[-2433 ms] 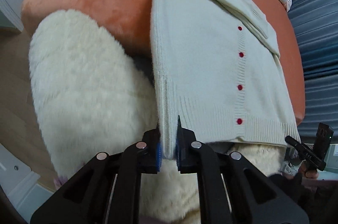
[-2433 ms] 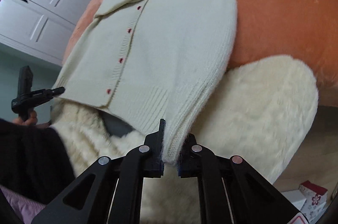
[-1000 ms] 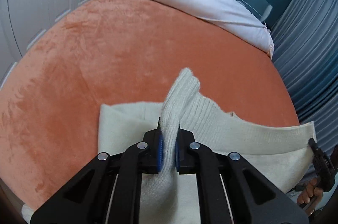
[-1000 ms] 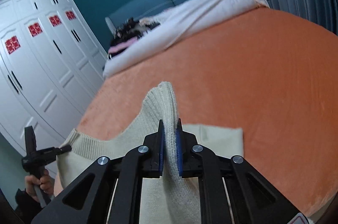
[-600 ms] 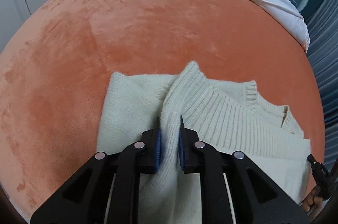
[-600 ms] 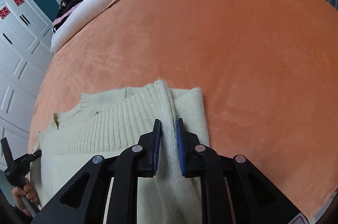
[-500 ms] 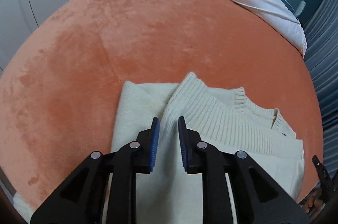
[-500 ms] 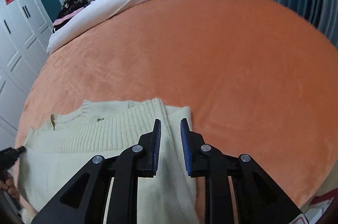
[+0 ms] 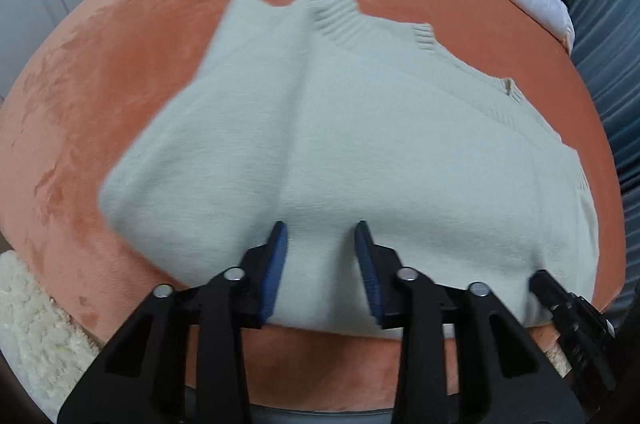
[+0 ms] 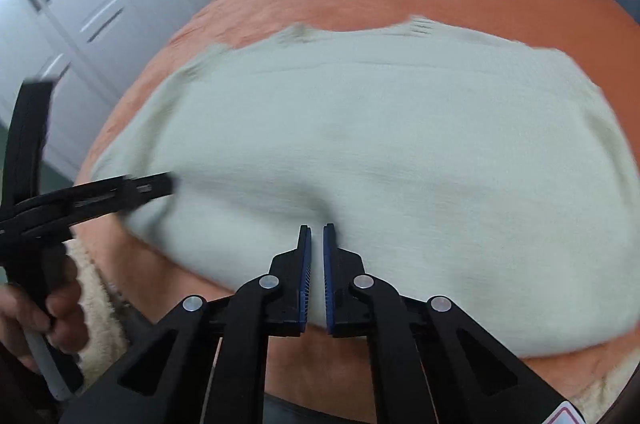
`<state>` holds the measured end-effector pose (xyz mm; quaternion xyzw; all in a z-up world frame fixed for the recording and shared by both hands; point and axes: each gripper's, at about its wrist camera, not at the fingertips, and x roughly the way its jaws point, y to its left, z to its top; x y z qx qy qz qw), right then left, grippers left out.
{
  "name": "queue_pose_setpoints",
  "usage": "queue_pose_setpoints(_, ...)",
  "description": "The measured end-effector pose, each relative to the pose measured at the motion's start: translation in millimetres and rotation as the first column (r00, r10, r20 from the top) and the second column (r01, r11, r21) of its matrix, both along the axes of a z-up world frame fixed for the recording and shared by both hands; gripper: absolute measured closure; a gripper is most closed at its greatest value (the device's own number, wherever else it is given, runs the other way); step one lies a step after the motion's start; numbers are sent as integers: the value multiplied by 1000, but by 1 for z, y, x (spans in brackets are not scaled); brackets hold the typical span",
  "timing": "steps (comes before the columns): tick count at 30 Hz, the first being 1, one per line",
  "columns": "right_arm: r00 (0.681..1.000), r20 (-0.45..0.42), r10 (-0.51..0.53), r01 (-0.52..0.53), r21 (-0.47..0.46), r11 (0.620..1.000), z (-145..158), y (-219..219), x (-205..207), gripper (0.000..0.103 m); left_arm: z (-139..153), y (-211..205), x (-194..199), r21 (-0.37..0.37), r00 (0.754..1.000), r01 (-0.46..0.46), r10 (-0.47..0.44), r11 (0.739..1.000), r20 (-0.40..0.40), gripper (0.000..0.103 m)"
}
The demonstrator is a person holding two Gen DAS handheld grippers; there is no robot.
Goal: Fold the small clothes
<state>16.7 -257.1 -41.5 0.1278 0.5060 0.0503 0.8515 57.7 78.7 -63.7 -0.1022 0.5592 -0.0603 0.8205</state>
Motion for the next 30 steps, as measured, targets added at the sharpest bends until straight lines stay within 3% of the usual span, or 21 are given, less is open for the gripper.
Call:
queue_pose_setpoints(2,982,-26,-185,183,-73,980,-8,-66,-22,103,-4,24,-7,-42,1000,-23,23,999,-10,96)
queue_pose_setpoints(4,952,-57,-301,298,-56,953,-15,-119,-46,103,-10,37,-9,-100,999,-37,37,994,-9,97)
queue_pose_setpoints(7,940,-67,-334,336,21,942,-8,-146,-62,103,-4,34,-6,-101,998,-62,61,993,-10,97)
queue_pose_setpoints(8,942,-47,-332,332,-6,943,1,-143,-62,102,4,31,-6,-118,997,-76,75,990,-14,91)
queue_pose_setpoints(9,943,-15,-333,332,-36,943,11,-140,-61,92,15,31,-8,-140,996,-88,90,986,4,76)
queue_pose_setpoints(10,941,27,-336,337,-49,940,22,-138,-57,84,27,30,-5,-158,994,-94,102,983,43,67)
queue_pose_setpoints(12,940,76,-334,335,-3,942,38,-140,-52,77,51,28,10,-136,984,-100,118,986,131,42)
queue_pose_setpoints(15,934,109,-340,342,3,940,45,-140,-14,63,67,25,48,-73,973,-107,120,992,195,25)
queue_pose_setpoints(16,935,114,-336,339,-10,941,44,-142,2,54,64,24,64,-55,973,-114,123,992,195,20)
queue_pose_setpoints(17,936,110,-336,340,-20,940,46,-141,9,45,59,24,76,-41,974,-126,132,991,185,17)
queue_pose_setpoints(20,938,65,-340,343,-40,939,30,-145,46,44,28,20,112,-58,990,-108,113,992,85,17)
queue_pose_setpoints(21,939,36,-342,343,-48,938,23,-147,48,44,17,20,117,-59,993,-103,106,993,48,22)
queue_pose_setpoints(22,943,-6,-334,333,-46,942,11,-147,57,44,8,18,122,-48,995,-95,96,994,21,51)
queue_pose_setpoints(24,947,-54,-317,315,-53,948,-1,-141,68,75,0,12,122,-40,998,-55,54,998,-18,91)
queue_pose_setpoints(25,951,-29,-308,307,-32,951,6,-139,67,94,7,15,121,-79,998,-64,64,995,2,93)
queue_pose_setpoints(27,939,111,-324,318,69,945,44,-141,53,95,35,24,113,-155,992,-80,93,985,80,93)
queue_pose_setpoints(30,902,254,-348,323,138,936,86,-149,33,96,49,31,115,-154,986,-100,118,983,114,93)
